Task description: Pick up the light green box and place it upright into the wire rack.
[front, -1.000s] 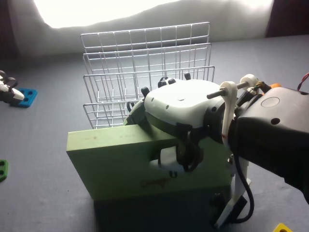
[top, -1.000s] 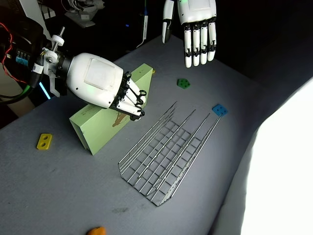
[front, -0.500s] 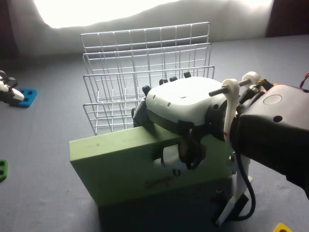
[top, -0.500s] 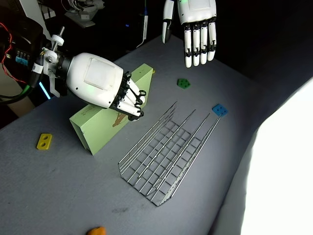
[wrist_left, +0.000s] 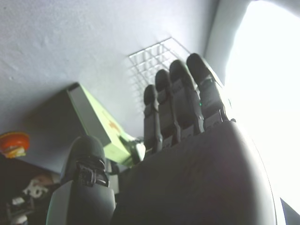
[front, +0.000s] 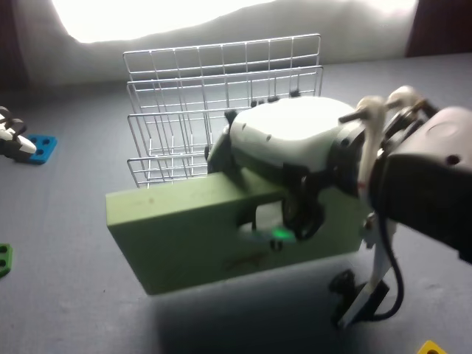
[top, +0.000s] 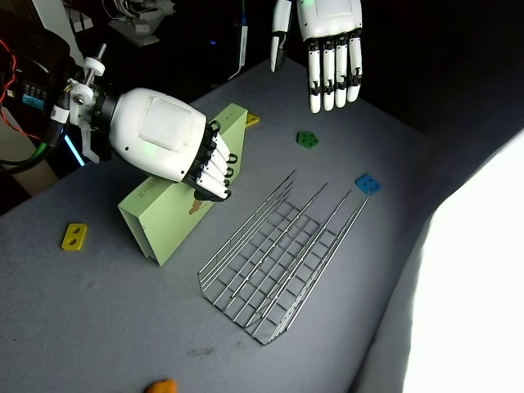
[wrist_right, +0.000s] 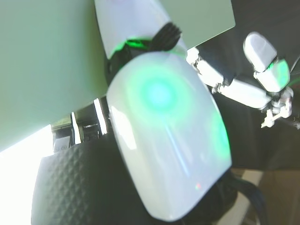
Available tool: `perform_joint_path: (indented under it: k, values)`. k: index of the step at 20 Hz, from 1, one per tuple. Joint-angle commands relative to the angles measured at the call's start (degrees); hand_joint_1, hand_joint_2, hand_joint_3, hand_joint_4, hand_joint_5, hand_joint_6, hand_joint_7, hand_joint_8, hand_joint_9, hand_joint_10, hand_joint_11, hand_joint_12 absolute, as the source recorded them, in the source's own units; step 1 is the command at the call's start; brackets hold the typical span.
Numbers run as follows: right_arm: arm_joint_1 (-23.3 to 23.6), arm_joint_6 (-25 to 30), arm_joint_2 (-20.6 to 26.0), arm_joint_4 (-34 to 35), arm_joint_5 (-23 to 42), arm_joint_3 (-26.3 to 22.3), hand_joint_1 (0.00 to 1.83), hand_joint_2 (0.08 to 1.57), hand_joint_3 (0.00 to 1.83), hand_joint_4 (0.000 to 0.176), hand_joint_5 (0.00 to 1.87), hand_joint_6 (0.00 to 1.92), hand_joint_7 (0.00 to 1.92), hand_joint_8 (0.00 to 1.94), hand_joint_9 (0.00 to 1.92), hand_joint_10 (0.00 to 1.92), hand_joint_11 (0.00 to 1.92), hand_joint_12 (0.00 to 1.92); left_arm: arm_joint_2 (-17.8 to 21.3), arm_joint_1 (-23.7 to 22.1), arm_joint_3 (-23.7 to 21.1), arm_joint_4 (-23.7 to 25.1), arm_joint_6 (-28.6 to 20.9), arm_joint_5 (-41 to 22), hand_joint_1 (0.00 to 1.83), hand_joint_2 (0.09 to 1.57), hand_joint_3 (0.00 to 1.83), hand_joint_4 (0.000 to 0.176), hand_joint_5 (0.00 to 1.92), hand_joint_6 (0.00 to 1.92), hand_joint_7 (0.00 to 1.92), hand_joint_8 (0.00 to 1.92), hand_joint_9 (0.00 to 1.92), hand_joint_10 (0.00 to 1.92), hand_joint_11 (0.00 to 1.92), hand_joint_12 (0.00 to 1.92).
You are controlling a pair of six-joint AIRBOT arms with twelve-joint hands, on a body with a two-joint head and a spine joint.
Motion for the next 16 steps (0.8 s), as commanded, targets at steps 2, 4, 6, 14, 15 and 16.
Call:
perform_joint_path:
  k: [2, 4, 6, 14, 15, 16]
  values:
    - [2.13, 0.25, 1.53, -2.98, -1.26, -1.39, 1.21, 1.17, 0.0, 0.0, 0.94, 0.94, 0.84, 1.4, 0.66, 1.49, 0.44, 1.86, -0.05, -0.65, -0.22, 0.55, 0.12, 4.72, 0.15, 1.3, 0.0, 0.002, 0.27, 0.0, 0.33, 0.0, 0.27, 0.0, 0.0, 0.62]
    - [4.41, 0.16, 3.14, -2.99, -2.11, -2.51, 1.21, 1.17, 0.0, 0.0, 0.94, 0.94, 0.84, 1.4, 0.66, 1.49, 0.44, 1.86, -0.04, -0.63, -0.25, 0.55, 0.12, 4.72, 0.15, 1.3, 0.0, 0.002, 0.27, 0.0, 0.33, 0.0, 0.27, 0.0, 0.0, 0.61]
    - [6.5, -0.05, 4.34, -3.0, -3.9, -2.74, 1.21, 1.17, 0.0, 0.0, 0.94, 0.94, 0.84, 1.4, 0.66, 1.49, 0.44, 1.86, -0.04, -0.62, -0.12, 0.55, 0.12, 4.72, 0.15, 1.3, 0.0, 0.002, 0.27, 0.0, 0.33, 0.0, 0.27, 0.0, 0.0, 0.61]
    - [15.17, -2.75, 4.41, -4.54, -4.46, -1.13, 1.22, 1.16, 0.0, 0.0, 0.96, 0.89, 0.86, 1.38, 0.7, 1.44, 0.48, 1.8, -0.08, -0.63, 0.02, 0.55, 0.12, 4.72, 0.13, 1.31, 0.0, 0.0, 0.26, 0.0, 0.31, 0.0, 0.24, 0.0, 0.0, 0.56]
    - [15.25, -2.51, 3.37, -4.87, -4.12, 0.09, 1.22, 1.16, 0.0, 0.0, 0.96, 0.89, 0.86, 1.38, 0.7, 1.44, 0.48, 1.8, -0.08, -0.64, 0.01, 0.55, 0.12, 4.72, 0.13, 1.31, 0.0, 0.0, 0.26, 0.0, 0.31, 0.0, 0.24, 0.0, 0.0, 0.56]
    - [15.22, -2.18, 2.05, -4.9, -3.71, 1.77, 1.22, 1.16, 0.0, 0.0, 0.96, 0.89, 0.86, 1.38, 0.7, 1.44, 0.48, 1.8, -0.08, -0.64, 0.0, 0.55, 0.12, 4.72, 0.13, 1.31, 0.0, 0.0, 0.26, 0.0, 0.31, 0.0, 0.24, 0.0, 0.0, 0.55]
